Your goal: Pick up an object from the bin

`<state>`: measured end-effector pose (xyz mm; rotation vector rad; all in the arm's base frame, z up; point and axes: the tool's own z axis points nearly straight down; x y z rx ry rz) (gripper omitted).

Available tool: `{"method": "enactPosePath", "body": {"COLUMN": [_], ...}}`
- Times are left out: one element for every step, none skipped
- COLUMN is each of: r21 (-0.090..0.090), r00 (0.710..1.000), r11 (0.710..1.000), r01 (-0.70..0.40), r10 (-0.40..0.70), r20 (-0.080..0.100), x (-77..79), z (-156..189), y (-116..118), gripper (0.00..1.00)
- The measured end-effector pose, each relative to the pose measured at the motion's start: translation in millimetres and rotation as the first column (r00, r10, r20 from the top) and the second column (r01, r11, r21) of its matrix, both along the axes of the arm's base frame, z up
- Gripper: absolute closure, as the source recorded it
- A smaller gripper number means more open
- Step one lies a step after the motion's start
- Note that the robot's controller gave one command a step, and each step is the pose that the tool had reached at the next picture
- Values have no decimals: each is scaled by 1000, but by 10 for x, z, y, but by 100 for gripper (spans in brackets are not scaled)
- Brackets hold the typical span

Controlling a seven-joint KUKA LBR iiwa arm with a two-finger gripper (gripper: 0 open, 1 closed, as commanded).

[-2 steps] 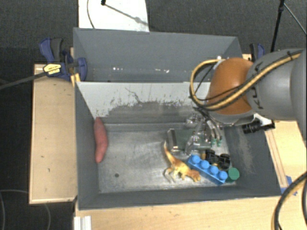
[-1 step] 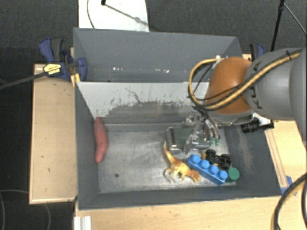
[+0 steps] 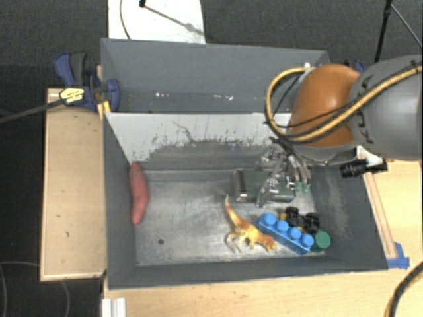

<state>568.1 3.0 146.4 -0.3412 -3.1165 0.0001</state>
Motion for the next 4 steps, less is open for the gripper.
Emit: {"method": "enactPosePath", "body": {"r21": [-1, -1, 4, 0], "r00": [1000, 1000, 1000, 1000], "r11": [1000, 1000, 1000, 1000], "r01": [12, 21, 28, 9], "r10": [-12, -21, -28, -9], "r20": [19, 9, -3, 2], "x": [30, -57, 5, -61], "z": [-225, -697, -767, -273], "y": [-44, -64, -82, -39], "gripper": [100, 100, 100, 100]}}
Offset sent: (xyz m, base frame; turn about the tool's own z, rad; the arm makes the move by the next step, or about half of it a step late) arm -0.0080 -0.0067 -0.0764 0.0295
